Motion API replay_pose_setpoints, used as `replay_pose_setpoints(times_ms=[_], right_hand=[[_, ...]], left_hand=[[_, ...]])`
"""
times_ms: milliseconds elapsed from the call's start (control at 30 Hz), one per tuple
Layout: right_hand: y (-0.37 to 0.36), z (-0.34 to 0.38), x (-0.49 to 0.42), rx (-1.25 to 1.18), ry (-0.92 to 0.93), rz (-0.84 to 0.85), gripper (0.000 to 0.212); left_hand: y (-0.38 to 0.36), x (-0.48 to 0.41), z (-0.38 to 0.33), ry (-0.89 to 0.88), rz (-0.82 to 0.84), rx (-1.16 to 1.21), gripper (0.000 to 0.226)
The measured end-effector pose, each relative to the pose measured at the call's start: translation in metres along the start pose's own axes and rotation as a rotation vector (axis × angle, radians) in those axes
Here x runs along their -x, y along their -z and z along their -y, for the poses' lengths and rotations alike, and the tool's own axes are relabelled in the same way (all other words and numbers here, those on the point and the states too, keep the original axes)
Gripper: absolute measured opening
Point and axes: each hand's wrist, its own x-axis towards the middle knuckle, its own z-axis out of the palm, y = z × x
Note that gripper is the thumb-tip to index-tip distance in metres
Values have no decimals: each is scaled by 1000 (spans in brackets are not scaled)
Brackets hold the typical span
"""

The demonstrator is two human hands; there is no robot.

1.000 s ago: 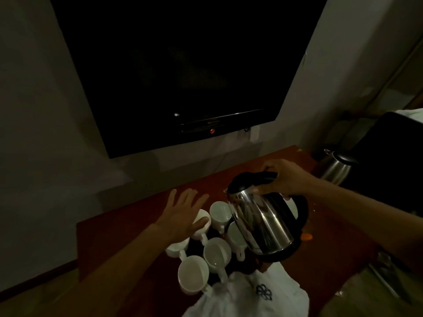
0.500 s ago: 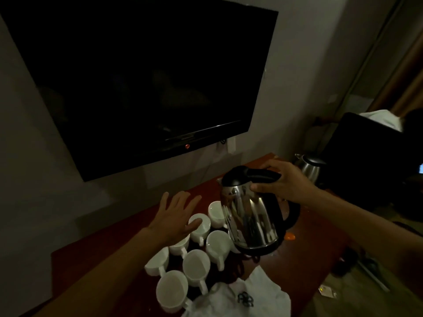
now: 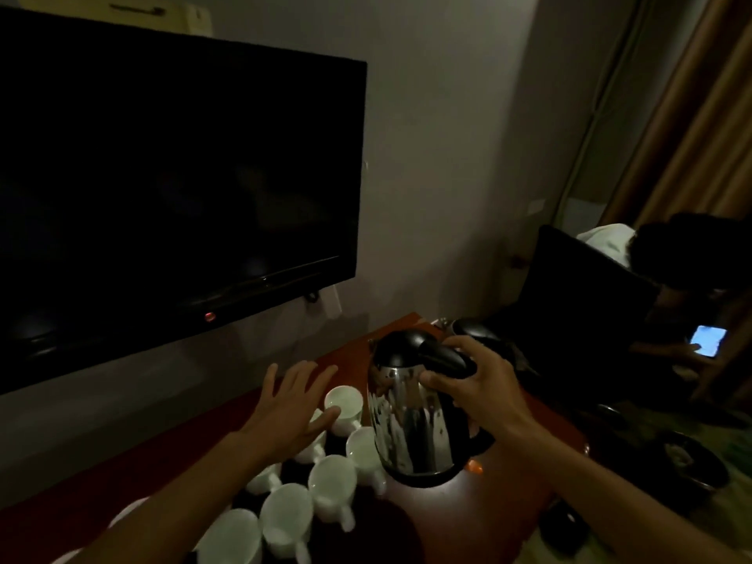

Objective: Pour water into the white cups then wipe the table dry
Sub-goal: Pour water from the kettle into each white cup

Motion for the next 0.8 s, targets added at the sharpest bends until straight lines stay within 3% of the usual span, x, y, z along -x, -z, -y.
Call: replay_pose_setpoints(times_ms=[167,333,800], right_hand=[[28,-48,-39,45,25,-88,53],[30,-86,-67,16,5,-151,49],[-64,-159,-153,-187,-162,-188,53]], left_hand=[[0,-52,-53,11,-3,-5,68],[2,-100,-87,-18,0,-42,66],[-51,-195,-55,64,43,89,72]])
